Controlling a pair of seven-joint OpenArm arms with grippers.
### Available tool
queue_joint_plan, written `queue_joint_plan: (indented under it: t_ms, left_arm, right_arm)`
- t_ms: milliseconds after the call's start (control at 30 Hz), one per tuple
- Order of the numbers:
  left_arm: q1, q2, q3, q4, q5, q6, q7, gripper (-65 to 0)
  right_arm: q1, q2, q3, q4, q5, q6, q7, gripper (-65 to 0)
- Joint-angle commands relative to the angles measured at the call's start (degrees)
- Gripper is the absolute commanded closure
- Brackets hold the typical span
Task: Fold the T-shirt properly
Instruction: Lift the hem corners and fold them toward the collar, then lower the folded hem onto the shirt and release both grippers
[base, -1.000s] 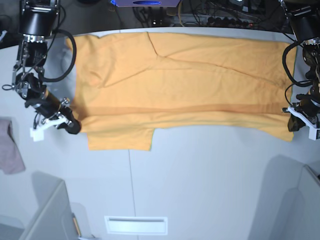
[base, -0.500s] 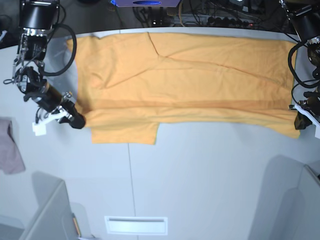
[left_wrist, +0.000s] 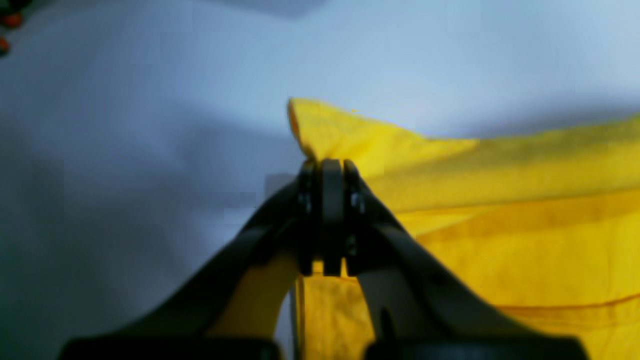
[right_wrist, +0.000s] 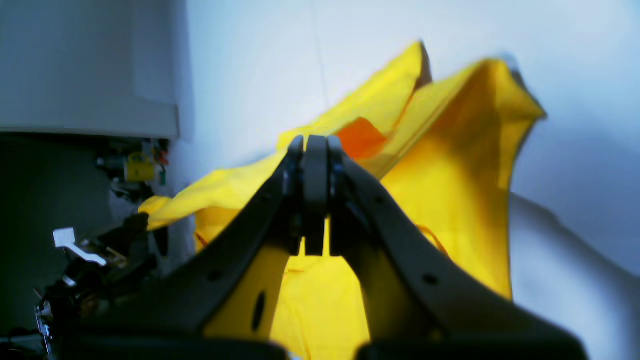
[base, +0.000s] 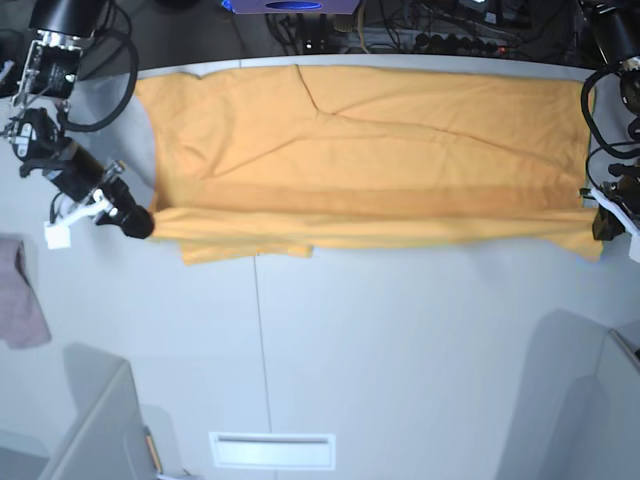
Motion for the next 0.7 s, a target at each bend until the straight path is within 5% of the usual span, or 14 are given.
queue_joint_plan:
  t_ms: [0,667]
  left_arm:
    - [0.3,-1.8,-0.6,2.1,-1.0,-0.2,-1.5,0.0]
    - [8.6,-2.9,-2.0,6.0,-0.6,-0.2,-1.6,0.0]
  right_arm:
    - [0.3,0.8,1.1,1.1,1.5,0.5,0.4,0.0]
    - [-7.5,0.7,1.7,8.0,2.0,0.6,-4.1,0.0]
